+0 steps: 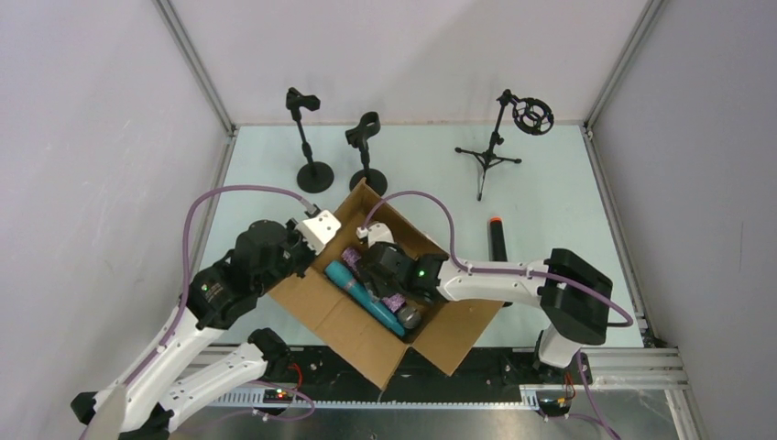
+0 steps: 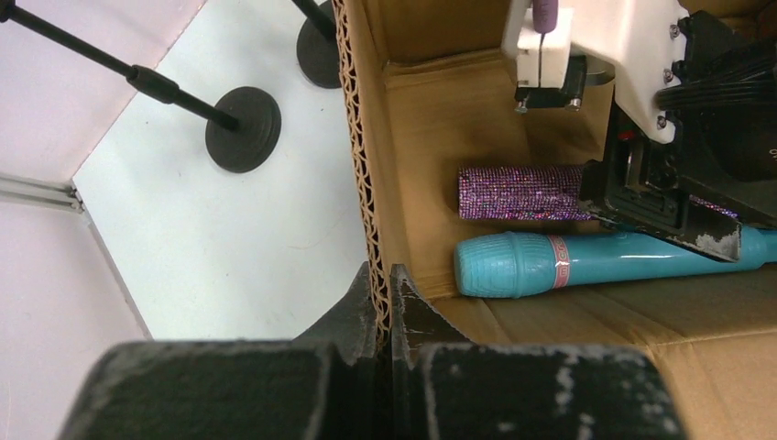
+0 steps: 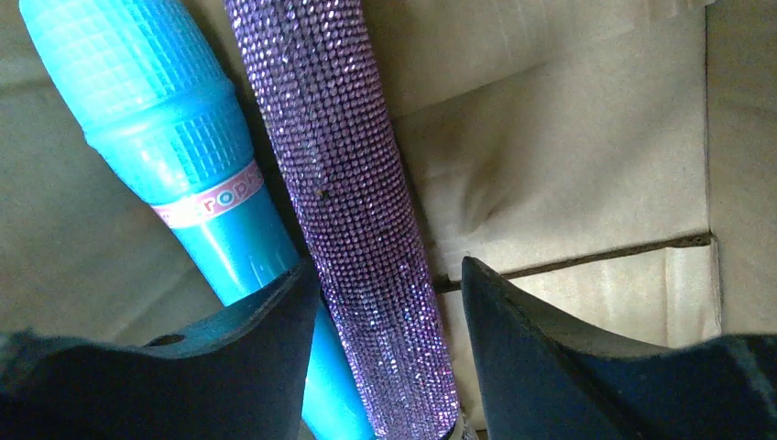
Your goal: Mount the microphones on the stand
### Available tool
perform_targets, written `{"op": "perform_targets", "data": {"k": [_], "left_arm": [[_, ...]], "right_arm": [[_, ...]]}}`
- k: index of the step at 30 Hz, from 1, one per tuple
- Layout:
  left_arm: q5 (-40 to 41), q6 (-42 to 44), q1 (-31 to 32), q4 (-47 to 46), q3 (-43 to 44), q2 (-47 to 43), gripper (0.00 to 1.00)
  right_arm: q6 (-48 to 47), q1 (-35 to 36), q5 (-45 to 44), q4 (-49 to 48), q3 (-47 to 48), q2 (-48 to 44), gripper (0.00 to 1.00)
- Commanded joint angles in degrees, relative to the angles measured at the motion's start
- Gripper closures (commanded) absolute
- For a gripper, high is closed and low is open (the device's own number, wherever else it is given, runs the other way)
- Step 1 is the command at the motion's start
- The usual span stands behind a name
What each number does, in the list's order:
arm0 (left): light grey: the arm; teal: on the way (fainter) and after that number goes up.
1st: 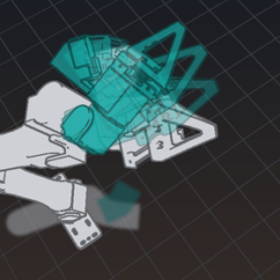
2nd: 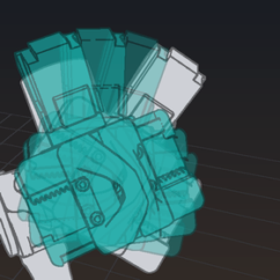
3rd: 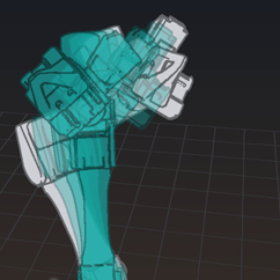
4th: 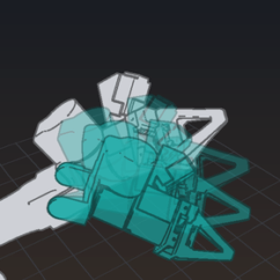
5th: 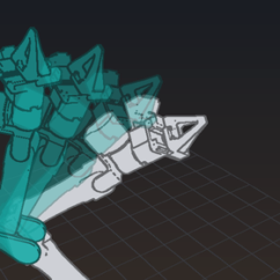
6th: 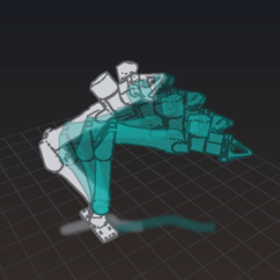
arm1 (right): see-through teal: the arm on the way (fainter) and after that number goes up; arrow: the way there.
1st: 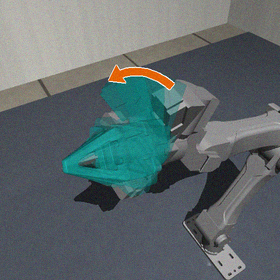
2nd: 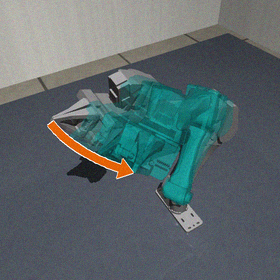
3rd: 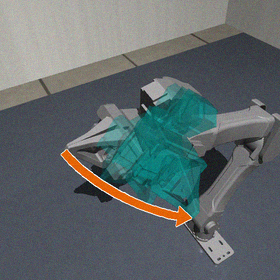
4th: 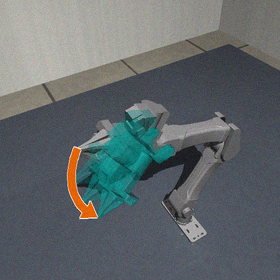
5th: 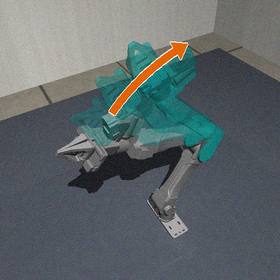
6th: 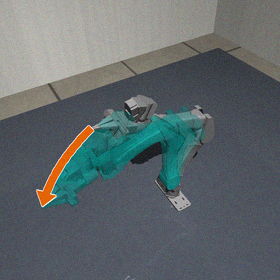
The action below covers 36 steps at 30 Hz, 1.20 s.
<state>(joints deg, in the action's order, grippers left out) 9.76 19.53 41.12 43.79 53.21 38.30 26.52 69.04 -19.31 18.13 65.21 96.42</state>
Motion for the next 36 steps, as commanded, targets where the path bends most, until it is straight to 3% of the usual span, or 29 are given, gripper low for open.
{"op": "perform_targets", "data": {"k": [1,17,19,21,22,24,26,36], "left_arm": [[-2.8,1.8,0.7,-1.3,2.5,-0.4,1.00],[-3.4,2.1,1.0,-1.3,3.5,0.6,1.00],[-3.5,2.0,1.0,-1.3,3.3,0.8,1.00],[-3.3,1.8,1.1,-1.3,2.8,0.7,1.00],[-2.8,1.7,1.0,-1.3,2.1,0.6,1.00],[-1.7,2.1,1.0,-1.4,0.7,0.5,1.00],[-0.7,2.6,1.0,-1.5,-0.5,0.5,1.00],[1.0,3.5,1.0,-1.9,-1.7,0.4,1.00]], "right_arm": [[0.3,-1.0,-1.3,0.2,-3.7,-5.1,0.38],[0.0,0.1,0.1,-4.3,-4.5,3.0,0.37],[-0.3,0.1,-0.3,-3.9,-4.2,3.0,0.41],[-0.5,0.3,-1.6,-3.2,-3.9,0.9,0.55],[-0.9,0.4,-2.6,-3.0,-3.8,-1.4,0.71],[-1.4,0.6,-3.7,-2.1,-3.7,-5.8,0.85],[-1.8,0.8,-4.4,-0.3,-2.4,-10.5,0.91],[-0.4,2.9,-7.9,14.6,5.6,-31.5,0.99]]}}
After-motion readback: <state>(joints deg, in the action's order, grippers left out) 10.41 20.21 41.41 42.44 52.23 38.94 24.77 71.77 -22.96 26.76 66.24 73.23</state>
